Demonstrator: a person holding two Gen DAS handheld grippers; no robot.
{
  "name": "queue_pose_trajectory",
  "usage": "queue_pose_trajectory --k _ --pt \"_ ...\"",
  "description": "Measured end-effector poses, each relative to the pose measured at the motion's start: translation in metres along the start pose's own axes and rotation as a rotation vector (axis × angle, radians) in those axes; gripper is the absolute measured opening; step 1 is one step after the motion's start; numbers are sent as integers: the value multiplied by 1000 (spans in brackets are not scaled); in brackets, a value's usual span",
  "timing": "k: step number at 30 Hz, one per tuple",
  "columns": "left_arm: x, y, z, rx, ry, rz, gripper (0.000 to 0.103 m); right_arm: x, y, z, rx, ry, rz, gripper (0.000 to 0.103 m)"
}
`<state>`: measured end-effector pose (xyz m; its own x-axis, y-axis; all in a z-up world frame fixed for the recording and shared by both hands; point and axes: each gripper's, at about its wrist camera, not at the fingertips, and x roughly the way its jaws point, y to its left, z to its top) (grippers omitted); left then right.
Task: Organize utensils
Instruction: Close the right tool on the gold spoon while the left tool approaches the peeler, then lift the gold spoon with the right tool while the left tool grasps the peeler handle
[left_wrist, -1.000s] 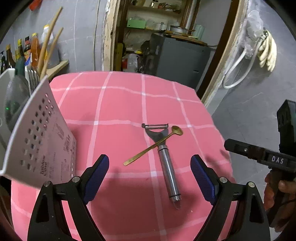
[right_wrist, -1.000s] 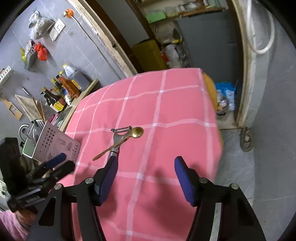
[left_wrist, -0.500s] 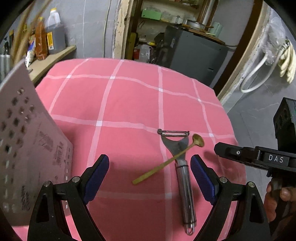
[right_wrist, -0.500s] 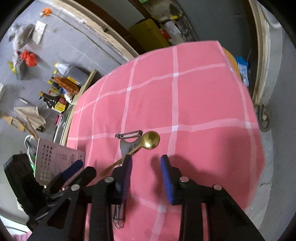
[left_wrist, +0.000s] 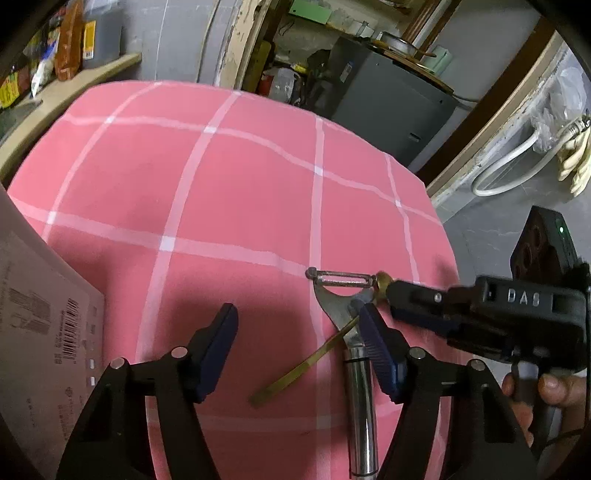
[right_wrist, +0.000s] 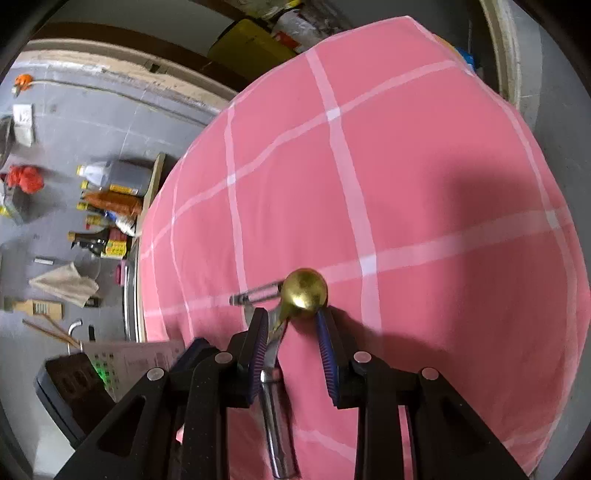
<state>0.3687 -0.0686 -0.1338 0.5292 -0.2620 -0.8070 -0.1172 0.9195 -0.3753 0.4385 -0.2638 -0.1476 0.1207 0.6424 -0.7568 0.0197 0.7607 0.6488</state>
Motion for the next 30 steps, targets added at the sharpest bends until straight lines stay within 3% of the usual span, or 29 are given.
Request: queue_pose_trajectory --k 3,10,14,18,20,25,30 --pt "1 1 0 -3 17 -8 54 1 2 2 37 7 -14 26" --pt "-7 5 -9 -41 14 -20 54 4 5 5 106 28 -42 26" --pt "-11 8 -11 -55 8 -23 54 10 22 6 97 17 -141 26" --pt "-12 9 -10 -55 9 -29 54 22 51 6 -28 16 -305 22" --pt "-11 8 -8 -57 10 -34 54 24 57 4 -60 10 -339 22" --pt "-14 7 -6 -54 28 -69 54 19 50 2 -76 -8 -298 17" --pt "-11 -6 -7 -7 65 -107 54 7 43 6 -133 -32 -313 13"
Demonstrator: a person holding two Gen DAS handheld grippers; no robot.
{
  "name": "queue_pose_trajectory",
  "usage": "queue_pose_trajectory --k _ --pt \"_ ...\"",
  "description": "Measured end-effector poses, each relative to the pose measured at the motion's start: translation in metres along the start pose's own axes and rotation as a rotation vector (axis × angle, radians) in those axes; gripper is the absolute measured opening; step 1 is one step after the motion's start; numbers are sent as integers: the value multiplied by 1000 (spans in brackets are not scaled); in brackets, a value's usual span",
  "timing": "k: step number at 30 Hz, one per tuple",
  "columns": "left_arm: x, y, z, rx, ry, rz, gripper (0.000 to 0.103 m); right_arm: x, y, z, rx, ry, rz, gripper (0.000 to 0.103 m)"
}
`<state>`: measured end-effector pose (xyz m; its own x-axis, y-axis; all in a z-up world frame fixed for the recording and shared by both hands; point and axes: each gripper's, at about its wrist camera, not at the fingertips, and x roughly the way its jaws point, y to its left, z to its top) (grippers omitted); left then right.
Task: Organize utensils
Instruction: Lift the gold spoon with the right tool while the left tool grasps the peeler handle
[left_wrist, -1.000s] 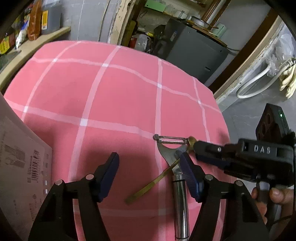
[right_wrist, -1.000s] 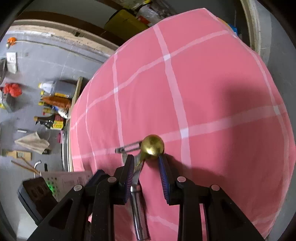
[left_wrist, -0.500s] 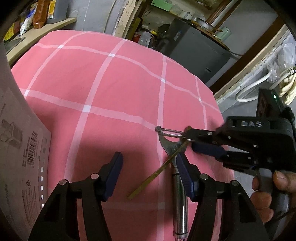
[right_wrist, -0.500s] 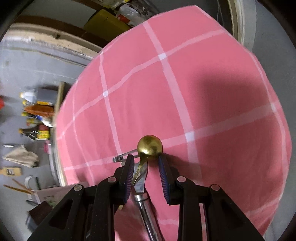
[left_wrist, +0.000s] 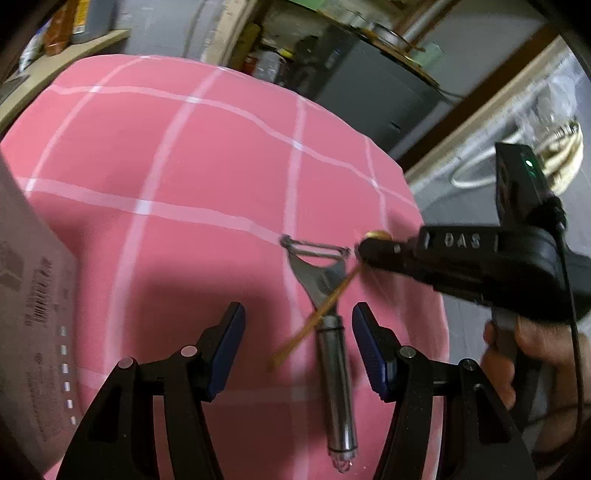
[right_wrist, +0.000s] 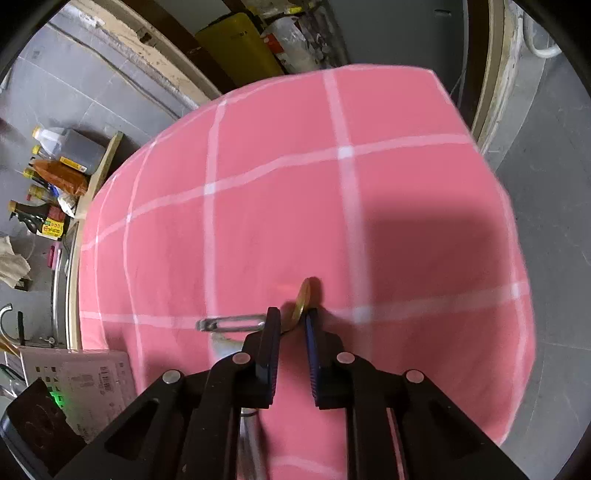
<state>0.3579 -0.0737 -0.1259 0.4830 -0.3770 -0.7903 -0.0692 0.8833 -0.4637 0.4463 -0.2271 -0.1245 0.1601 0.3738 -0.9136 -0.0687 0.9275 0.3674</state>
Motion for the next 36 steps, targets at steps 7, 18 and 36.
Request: queue_pose_trajectory --k 7,18,36 --pt "14 -20 1 69 65 26 54 -1 -10 13 -15 26 49 13" --pt "20 -25 1 89 117 61 42 5 -16 42 -29 1 86 11" --pt "43 -52 16 176 216 210 17 11 -19 64 -96 -11 90 8"
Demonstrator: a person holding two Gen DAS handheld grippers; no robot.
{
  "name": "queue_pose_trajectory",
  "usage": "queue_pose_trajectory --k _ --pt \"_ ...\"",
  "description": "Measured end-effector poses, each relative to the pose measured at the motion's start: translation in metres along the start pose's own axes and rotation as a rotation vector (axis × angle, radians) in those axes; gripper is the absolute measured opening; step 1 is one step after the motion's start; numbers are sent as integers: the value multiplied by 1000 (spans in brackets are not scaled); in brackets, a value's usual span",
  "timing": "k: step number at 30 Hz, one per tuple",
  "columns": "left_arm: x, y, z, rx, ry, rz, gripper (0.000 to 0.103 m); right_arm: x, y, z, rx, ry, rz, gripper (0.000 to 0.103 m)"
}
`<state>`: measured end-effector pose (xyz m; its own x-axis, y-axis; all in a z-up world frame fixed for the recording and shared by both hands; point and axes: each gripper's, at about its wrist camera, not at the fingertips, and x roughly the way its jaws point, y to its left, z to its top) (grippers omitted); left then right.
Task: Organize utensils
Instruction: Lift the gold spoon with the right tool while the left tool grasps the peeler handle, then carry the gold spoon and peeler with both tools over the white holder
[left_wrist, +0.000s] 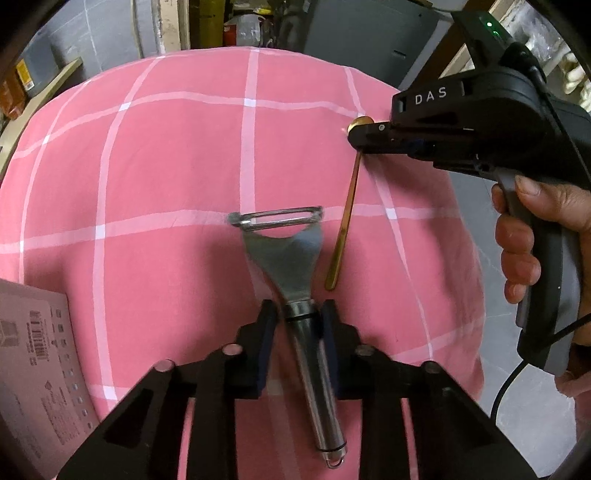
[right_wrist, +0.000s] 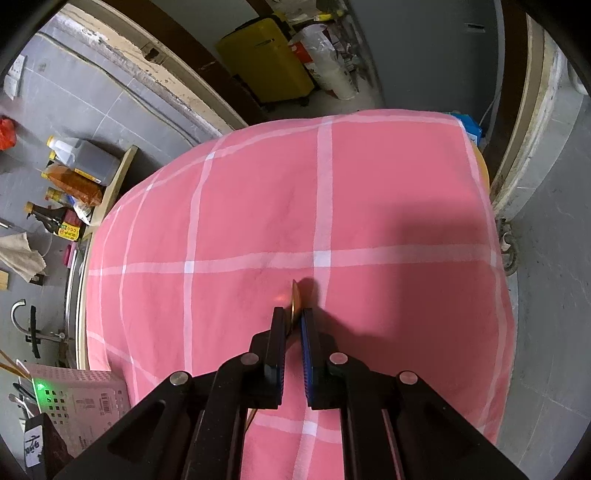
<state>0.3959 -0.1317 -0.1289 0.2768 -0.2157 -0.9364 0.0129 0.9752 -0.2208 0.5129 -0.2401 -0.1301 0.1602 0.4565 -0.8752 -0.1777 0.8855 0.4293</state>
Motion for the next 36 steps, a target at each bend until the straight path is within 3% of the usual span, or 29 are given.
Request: queue_pose_trajectory --k 8,17,24,36 --pt "-5 39 -4 -175 -53 -203 15 -11 1 -8 5 -53 84 6" --pt "-25 35 -16 -175 -181 -203 15 -38 18 -25 -63 -142 111 4" --pt "-43 38 -22 -168 -219 -209 15 -63 27 -44 -103 -213 114 4" --pt "-75 38 -31 -152 -287 -224 14 -79 38 -79 -128 -213 141 4"
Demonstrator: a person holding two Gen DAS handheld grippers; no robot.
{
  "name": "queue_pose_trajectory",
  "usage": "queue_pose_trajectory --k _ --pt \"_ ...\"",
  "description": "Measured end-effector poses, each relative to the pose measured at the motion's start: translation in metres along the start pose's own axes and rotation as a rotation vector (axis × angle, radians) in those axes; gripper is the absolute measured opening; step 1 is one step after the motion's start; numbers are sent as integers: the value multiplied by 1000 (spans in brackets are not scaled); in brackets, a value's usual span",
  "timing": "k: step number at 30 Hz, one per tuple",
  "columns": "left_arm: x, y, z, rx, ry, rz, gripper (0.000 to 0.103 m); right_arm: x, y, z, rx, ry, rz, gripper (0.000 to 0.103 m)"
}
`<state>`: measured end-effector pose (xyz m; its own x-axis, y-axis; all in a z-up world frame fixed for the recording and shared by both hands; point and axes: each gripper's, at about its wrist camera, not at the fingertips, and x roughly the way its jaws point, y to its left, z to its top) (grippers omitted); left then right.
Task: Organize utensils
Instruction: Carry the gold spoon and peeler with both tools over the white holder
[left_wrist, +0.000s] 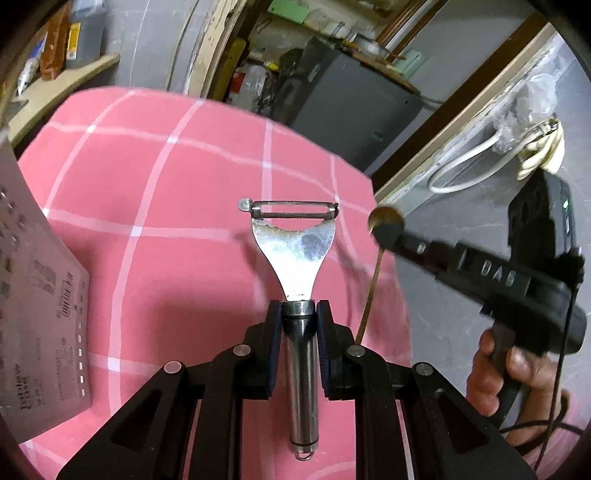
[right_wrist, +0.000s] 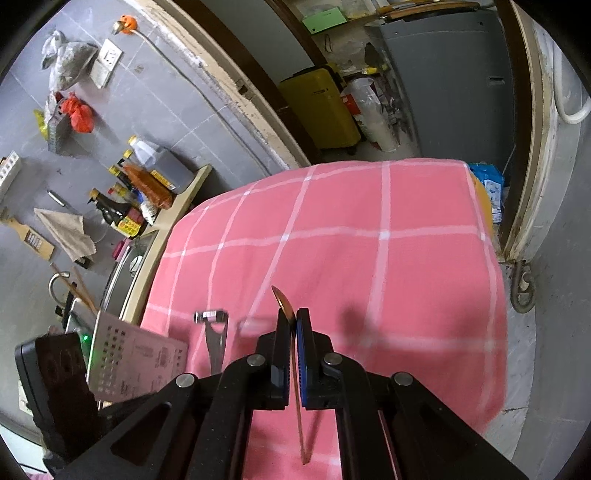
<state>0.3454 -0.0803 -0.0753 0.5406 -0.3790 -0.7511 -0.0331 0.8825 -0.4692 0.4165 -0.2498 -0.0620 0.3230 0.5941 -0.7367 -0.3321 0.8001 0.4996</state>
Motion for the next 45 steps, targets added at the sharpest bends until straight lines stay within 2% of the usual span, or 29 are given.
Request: queue_pose_trajectory --k 8,17,28,33,38,41,45 --pt "-29 -11 0 55 -86 10 14 -15 13 -16 5 -18 30 4" --pt "-74 -30 4 119 -230 4 14 -62 37 -22 -14 -163 50 4" --pt "-148 -35 6 174 -391 -22 14 -113 97 -20 -62 -349 102 4" --pt "-190 -22 11 176 -491 -11 14 -122 130 -18 -95 -422 136 4" --pt "-226 10 9 176 -577 28 14 -112 167 -20 -128 -481 195 4" --pt "-236 34 2 166 -637 33 14 -99 189 -26 -156 -509 224 4" --pt "-240 61 -3 159 -697 35 14 -80 213 -34 -208 -533 216 4"
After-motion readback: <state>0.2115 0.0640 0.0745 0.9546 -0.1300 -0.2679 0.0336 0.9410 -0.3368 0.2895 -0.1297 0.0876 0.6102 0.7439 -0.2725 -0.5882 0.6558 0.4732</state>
